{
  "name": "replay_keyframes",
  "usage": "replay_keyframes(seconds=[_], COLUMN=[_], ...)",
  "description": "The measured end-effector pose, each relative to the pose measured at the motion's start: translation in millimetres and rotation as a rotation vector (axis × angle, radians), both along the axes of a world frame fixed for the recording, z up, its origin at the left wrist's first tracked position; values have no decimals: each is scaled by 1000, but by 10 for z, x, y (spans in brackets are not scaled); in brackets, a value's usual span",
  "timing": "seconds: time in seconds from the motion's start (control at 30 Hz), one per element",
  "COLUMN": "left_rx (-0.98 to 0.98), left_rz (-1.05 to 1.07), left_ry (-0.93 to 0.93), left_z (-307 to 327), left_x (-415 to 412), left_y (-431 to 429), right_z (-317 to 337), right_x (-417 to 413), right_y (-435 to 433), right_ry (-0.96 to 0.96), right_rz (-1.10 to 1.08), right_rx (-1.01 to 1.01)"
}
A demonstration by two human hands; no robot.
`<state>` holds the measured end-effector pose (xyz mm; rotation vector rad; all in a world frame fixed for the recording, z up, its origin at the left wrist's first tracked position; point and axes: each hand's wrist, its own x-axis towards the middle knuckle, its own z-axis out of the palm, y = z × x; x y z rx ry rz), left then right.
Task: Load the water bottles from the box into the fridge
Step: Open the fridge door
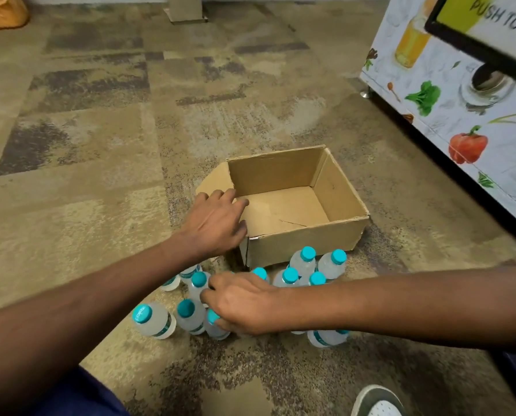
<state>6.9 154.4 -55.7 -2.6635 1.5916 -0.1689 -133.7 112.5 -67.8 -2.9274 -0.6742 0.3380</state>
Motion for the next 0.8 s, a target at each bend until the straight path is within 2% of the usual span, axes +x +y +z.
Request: replay_keyframes(seconds=[0.2,0.4,0.67,0.8], left_rx=[-182,-290,-376,-368], left_rz=[108,148,53,-50], left_ry=[118,203,312,418], left_z=[108,149,387,647], left_x=[-177,-379,-1082,-1672], left_y=[-506,-991,-1732,-2120], right_z=[273,657,1096,1541], right_x=[-108,-359,-833,-1226], right_y=[-542,-1155,-1865,-2288], right_ry=[-178,-234,-253,-267], right_rz=[-296,-580,-953,-1153], right_rx=[-44,-107,-241,-450])
